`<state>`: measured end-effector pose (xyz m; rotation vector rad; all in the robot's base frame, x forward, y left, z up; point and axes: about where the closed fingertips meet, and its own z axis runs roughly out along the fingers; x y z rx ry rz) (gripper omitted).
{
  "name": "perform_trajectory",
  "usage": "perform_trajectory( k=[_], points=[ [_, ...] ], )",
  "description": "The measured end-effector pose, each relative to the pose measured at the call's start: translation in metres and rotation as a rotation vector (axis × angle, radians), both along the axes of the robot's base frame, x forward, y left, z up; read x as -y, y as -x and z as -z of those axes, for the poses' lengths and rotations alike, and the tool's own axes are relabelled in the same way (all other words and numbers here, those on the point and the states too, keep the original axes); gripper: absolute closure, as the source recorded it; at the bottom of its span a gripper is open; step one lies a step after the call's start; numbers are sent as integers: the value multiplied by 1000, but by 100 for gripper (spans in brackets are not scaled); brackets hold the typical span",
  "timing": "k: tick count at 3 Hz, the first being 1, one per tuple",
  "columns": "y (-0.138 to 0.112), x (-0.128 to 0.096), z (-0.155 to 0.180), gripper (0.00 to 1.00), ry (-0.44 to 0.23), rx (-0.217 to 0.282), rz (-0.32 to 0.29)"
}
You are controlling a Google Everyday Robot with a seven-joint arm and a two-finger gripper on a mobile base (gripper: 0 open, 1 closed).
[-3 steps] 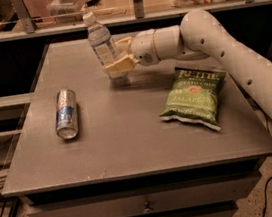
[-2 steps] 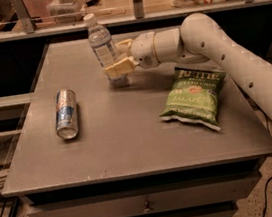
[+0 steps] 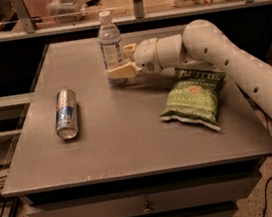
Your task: Place blue plastic bottle upright
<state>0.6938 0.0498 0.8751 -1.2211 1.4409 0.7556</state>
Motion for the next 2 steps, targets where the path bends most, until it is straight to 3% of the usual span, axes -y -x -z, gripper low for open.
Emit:
perform_trajectory(
  k=[1,2],
  points=[
    [2,5,-1,0,6,-3,14],
    [2,5,-1,0,6,-3,14]
  ],
)
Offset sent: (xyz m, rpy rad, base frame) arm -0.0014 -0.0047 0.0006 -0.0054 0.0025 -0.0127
